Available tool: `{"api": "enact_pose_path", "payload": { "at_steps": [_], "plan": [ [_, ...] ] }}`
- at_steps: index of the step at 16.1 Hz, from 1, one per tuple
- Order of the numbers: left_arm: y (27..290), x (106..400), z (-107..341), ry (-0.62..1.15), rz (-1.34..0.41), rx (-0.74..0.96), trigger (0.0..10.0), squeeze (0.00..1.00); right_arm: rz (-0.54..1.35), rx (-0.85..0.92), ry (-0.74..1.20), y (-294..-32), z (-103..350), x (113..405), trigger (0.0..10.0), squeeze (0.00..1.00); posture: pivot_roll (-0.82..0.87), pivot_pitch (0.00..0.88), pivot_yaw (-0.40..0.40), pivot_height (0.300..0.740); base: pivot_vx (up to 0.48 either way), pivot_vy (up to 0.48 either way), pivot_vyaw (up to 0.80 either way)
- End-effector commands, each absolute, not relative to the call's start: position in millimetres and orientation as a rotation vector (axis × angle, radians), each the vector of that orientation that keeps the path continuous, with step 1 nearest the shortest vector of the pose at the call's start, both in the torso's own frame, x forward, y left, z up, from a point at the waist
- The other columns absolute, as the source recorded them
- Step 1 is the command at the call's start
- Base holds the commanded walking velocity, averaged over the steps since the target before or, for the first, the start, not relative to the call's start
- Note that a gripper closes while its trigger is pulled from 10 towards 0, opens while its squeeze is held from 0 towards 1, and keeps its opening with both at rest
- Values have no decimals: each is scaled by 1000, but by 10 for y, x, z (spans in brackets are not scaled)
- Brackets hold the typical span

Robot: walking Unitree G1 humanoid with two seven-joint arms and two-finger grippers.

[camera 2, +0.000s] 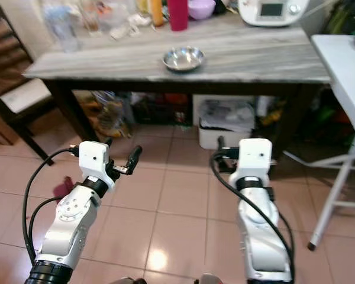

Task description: Setting the table

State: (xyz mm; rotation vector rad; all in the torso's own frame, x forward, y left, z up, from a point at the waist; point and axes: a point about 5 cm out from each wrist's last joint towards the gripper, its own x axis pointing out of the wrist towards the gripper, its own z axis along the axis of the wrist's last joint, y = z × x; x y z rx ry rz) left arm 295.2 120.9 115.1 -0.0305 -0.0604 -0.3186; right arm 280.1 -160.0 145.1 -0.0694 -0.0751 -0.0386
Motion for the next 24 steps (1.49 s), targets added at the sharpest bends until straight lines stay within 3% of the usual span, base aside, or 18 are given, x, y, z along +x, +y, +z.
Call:
{"api": "enact_pose_path", "payload": {
  "at_steps": [1, 4, 8, 16, 24],
  "plan": [
    [1262, 2952, 1177, -69, -317, -29, 10000, 0, -28, -89, -80, -1571, 1479, 2816, 10000, 0, -177, 143, 74, 740, 0, -304, 0],
    [1294, 2934, 1192, -73, -318, -39, 10000, 0, 34, -16, -40, -1553, 1395, 2743, 10000, 0, -165, 148, 78, 740, 0, -357, 0],
    [1266, 2919, 1193, -71, -336, -46, 10000, 0, -18, -114, -50, -1545, 1417, 2798, 10000, 0, -168, 147, 88, 740, 0, -381, 0],
    [1197, 2935, 1223, -72, -379, -58, 10000, 0, -45, -84, -13, -1616, 1364, 2770, 10000, 0, -185, 150, 96, 740, 0, -408, 0],
    [1183, 2925, 1297, -89, -387, -78, 10000, 0, -53, -63, -106, -1629, 1538, 2770, 10000, 0, -180, 152, 91, 740, 0, -480, -143]
  ]
}}
